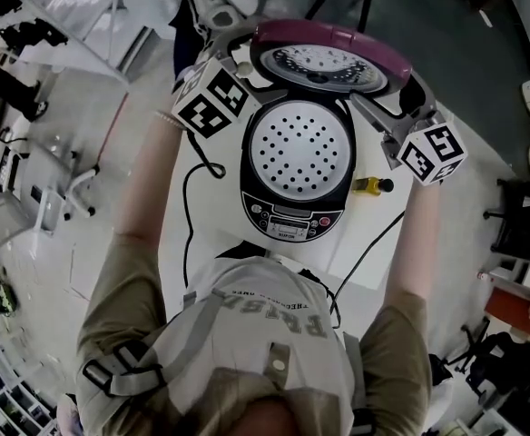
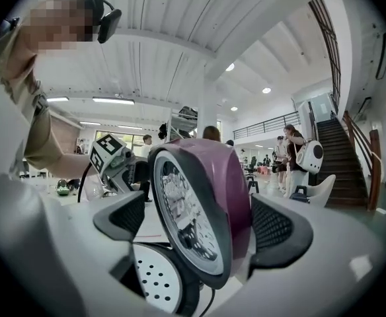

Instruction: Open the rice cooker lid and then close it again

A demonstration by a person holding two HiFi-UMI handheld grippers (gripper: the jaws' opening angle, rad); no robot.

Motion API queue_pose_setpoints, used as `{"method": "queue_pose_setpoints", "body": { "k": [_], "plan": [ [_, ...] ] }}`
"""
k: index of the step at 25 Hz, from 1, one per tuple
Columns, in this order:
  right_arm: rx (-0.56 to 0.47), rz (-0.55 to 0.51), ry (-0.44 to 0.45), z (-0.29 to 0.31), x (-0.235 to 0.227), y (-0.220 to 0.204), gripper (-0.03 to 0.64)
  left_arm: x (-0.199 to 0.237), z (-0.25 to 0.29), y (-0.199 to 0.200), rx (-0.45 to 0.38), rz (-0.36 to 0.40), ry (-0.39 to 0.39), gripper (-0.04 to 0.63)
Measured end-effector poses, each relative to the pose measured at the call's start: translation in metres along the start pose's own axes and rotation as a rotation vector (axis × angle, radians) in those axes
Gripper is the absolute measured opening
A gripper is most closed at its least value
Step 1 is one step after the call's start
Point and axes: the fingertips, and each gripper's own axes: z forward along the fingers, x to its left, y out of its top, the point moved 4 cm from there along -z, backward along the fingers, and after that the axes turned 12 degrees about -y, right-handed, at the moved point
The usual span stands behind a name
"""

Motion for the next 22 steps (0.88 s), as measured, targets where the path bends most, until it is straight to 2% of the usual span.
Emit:
{"method": "queue_pose_setpoints", "body": {
  "k": [13, 22],
  "plan": [
    [0.064, -0.05, 0.117, -0.043, 0.039, -0.012, 0.511, -0.056, -0.022, -0.011, 0.055, 0.009, -0.038, 0.513],
    [0.171, -0.174, 0.199, -0.078, 0.076, -0.041, 0.529, -0.109, -0.032, -0.032, 0.135, 0.038, -0.103, 0.556]
  ]
}}
